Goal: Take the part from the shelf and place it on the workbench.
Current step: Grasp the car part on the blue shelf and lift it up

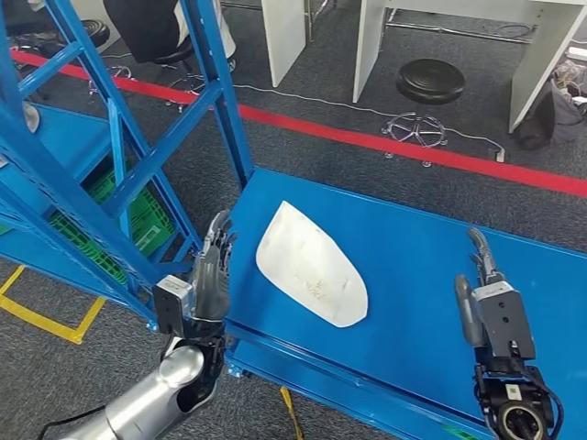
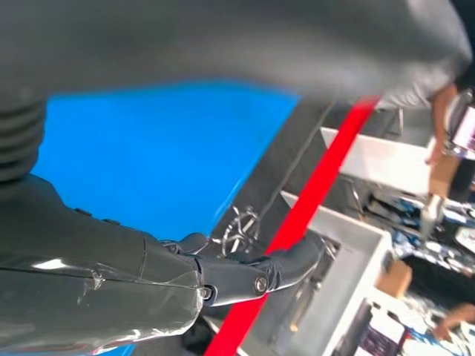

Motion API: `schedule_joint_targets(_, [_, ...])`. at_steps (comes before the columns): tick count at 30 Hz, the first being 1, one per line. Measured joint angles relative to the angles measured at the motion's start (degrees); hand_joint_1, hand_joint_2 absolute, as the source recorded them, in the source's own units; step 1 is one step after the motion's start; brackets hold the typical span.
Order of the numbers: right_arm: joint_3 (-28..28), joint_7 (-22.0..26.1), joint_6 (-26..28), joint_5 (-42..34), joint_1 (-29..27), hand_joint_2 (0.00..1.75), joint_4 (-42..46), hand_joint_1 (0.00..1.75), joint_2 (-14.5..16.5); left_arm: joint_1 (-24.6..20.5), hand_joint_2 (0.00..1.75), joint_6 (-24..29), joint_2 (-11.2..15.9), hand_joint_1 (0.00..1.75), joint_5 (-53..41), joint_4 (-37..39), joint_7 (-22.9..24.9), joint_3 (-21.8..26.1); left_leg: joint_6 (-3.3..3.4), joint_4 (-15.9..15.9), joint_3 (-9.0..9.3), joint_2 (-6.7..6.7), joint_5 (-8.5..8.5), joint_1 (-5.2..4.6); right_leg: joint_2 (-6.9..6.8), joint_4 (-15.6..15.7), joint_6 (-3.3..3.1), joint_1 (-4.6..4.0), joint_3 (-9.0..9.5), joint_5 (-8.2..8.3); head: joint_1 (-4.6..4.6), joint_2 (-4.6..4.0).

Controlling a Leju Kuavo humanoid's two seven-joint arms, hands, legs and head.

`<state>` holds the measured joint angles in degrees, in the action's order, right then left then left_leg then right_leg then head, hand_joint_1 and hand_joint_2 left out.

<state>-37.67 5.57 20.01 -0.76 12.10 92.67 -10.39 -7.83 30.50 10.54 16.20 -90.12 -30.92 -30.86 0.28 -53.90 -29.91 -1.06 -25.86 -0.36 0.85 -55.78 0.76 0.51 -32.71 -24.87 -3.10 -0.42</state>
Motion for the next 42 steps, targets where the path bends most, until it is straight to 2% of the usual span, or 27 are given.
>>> schedule_joint_targets(5, [-0.07, -1.51, -2.73, -0.75, 1.82, 1.75, -1.53, 0.0, -0.13, -0.35, 0.0, -0.41, -0.11, 0.0, 0.27, 0.02, -0.41, 0.0, -0.05, 0.62, 0.21, 0.01, 0.0, 0.09, -0.07, 0.02, -0.36, -0.12, -0.01, -0.03, -0.01, 0.0])
schedule_joint_targets(11, [-0.43, -2.63, -5.7, -2.72, 3.11, 1.75, -3.08, 0.0, -0.35, -0.57, 0.0, -1.03, -0.43, 0.0, 0.57, 0.02, -0.7, 0.0, -0.59, 0.68, 0.18, 0.01, 0.24, 0.13, -0.1, 0.02, -0.64, -0.17, -0.01, 0.18, 0.01, 0.0])
schedule_joint_targets(17, [-0.89, -3.46, -6.85, -3.5, 3.91, 1.75, -4.35, 0.0, -0.43, -0.7, 0.0, -1.34, -0.64, 0.0, 0.69, 0.09, -0.72, 0.0, -0.66, 0.65, 0.17, 0.01, 0.27, 0.13, -0.13, 0.05, -0.62, -0.05, 0.03, 0.31, 0.01, 0.0])
schedule_joint_targets(28, [-3.52, -8.24, -17.54, -12.52, 6.55, 1.75, -7.82, 0.0, -0.58, -2.24, 0.0, -2.13, -0.91, 0.0, 1.42, 0.78, -0.67, 0.0, -0.66, 0.58, 0.12, 0.01, 0.27, 0.12, -0.13, 0.2, -0.52, 0.02, 0.05, 0.39, 0.02, 0.0])
schedule_joint_targets(33, [-4.07, -9.38, -19.85, -15.49, 7.46, 1.75, -9.13, 0.0, -0.92, -2.48, 0.0, -2.19, -0.92, 0.0, 1.47, 0.92, -0.62, 0.0, -0.66, 0.58, 0.11, 0.01, 0.27, 0.11, -0.12, 0.22, -0.51, 0.02, 0.06, 0.39, 0.02, 0.0])
schedule_joint_targets(38, [-4.43, -9.57, -25.02, -20.51, 9.79, 1.75, -12.13, 0.0, -2.68, -2.6, 0.0, -2.34, -0.98, 0.0, 1.63, 0.98, -0.45, -0.01, -0.65, 0.56, 0.11, 0.02, 0.28, 0.11, -0.13, 0.24, -0.48, 0.02, 0.07, 0.41, 0.01, 0.0])
schedule_joint_targets(42, [-4.58, -8.85, -26.31, -21.55, 11.49, 1.75, -14.75, 0.0, -4.0, -2.59, 0.0, -2.4, -1.08, 0.0, 1.63, 1.01, -0.45, 0.0, -0.64, 0.54, 0.1, 0.0, 0.28, 0.11, -0.19, 0.24, -0.48, 0.02, 0.1, 0.41, 0.02, 0.0])
